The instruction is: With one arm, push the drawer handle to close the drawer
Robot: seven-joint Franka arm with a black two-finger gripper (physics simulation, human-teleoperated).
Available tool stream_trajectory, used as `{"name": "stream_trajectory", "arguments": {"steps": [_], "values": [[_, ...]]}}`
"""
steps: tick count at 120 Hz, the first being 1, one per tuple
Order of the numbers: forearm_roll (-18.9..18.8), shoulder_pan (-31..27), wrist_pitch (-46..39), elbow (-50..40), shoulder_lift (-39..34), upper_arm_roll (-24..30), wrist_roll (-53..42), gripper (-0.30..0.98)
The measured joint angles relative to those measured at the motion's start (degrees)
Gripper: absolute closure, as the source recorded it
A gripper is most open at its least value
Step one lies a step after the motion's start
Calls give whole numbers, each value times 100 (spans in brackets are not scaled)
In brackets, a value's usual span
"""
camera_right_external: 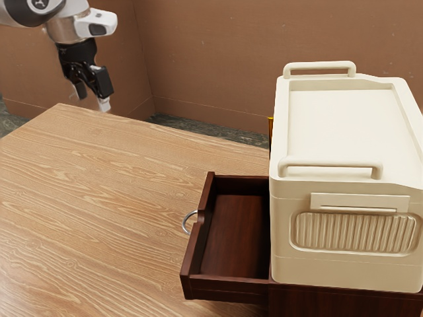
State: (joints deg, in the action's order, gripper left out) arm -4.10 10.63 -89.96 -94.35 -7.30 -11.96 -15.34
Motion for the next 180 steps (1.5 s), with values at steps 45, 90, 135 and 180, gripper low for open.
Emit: {"name": "stream_trajectory", "arguments": {"steps": [45, 90, 135, 180], "values": [[20, 39, -483, -1047, -28, 219, -284, 25], [6, 12, -2916, -3200, -75, 516, -2598, 72], [159, 31, -3395, -3389, 205, 1167, -4297, 78], [518, 24, -3402, -3031, 654, 1674, -5008, 78]]}}
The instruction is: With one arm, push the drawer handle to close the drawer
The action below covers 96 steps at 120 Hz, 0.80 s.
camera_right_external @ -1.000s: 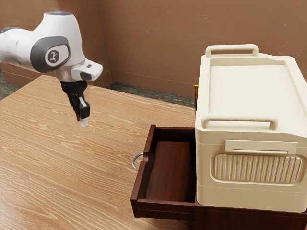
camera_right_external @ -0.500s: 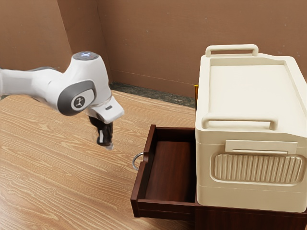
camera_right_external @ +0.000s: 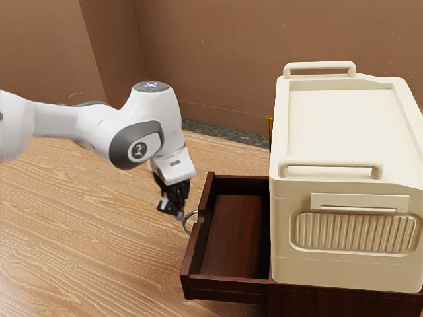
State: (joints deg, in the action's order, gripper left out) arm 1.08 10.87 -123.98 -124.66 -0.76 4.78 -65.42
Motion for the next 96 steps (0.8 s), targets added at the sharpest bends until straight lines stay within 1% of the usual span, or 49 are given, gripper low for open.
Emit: {"name": "stream_trajectory", "arguments": {"steps": [9, 15, 40, 56, 70, 96], "values": [[89, 80, 0, 27, 74, 28, -73, 78], [146, 16, -1, 37, 108, 139, -117, 78], [298, -57, -12, 224, 264, 315, -244, 79], [340, -138, -15, 375, 441, 525, -281, 78], [352, -20, -23, 504, 561, 662, -286, 77], [359, 126, -15, 866, 824, 791, -275, 78]]}}
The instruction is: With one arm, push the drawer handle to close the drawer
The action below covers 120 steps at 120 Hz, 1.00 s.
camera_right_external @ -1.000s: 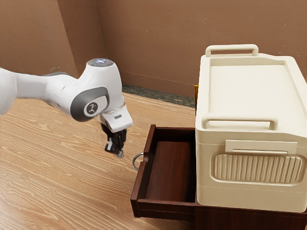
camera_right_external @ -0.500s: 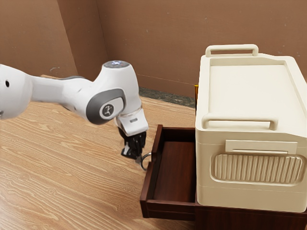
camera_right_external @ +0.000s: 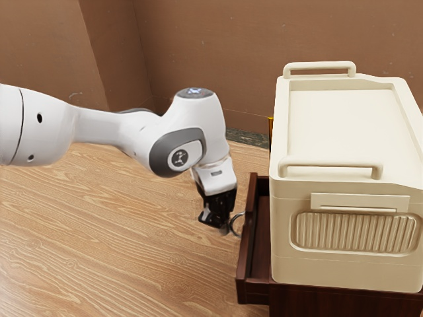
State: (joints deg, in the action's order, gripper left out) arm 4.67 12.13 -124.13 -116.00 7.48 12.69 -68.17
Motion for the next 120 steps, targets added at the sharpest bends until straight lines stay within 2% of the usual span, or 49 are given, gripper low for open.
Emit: {"name": "stream_trajectory", "arguments": {"steps": [64, 87, 107, 120], "values": [[-8, 509, 6, 710, 445, -1, 127, 78], [-22, 482, 26, 916, 626, -46, 151, 83], [-21, 540, 63, 766, 535, -147, 180, 79], [-35, 301, 295, 715, 303, -298, 196, 79]]}}
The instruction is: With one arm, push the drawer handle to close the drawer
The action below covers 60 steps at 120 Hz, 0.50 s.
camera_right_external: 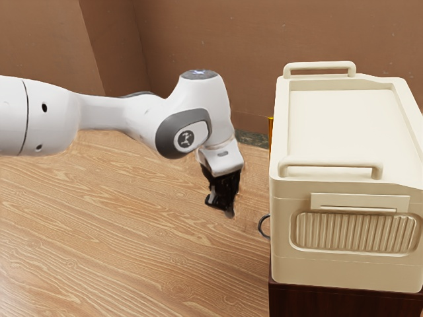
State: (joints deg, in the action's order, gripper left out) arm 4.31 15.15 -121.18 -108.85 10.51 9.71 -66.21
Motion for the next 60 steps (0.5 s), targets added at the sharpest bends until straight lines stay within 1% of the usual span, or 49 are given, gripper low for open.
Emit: {"name": "stream_trajectory", "arguments": {"steps": [5, 14, 20, 24, 34, 43, 51, 60], "values": [[-10, -64, 163, -2, -153, -190, 18, 79], [-39, -109, 557, 12, -466, -740, 116, 78], [-84, -165, 836, 60, -653, -1081, 240, 75], [-155, -229, 1032, 186, -726, -1254, 363, 70], [-278, -309, 1472, 632, -797, -1678, 825, 51], [-335, -435, 1822, 1021, -829, -1904, 1298, 36], [-350, -518, 2128, 1259, -855, -2044, 1743, 26], [-366, -614, 2373, 1351, -894, -2098, 2195, 18]]}}
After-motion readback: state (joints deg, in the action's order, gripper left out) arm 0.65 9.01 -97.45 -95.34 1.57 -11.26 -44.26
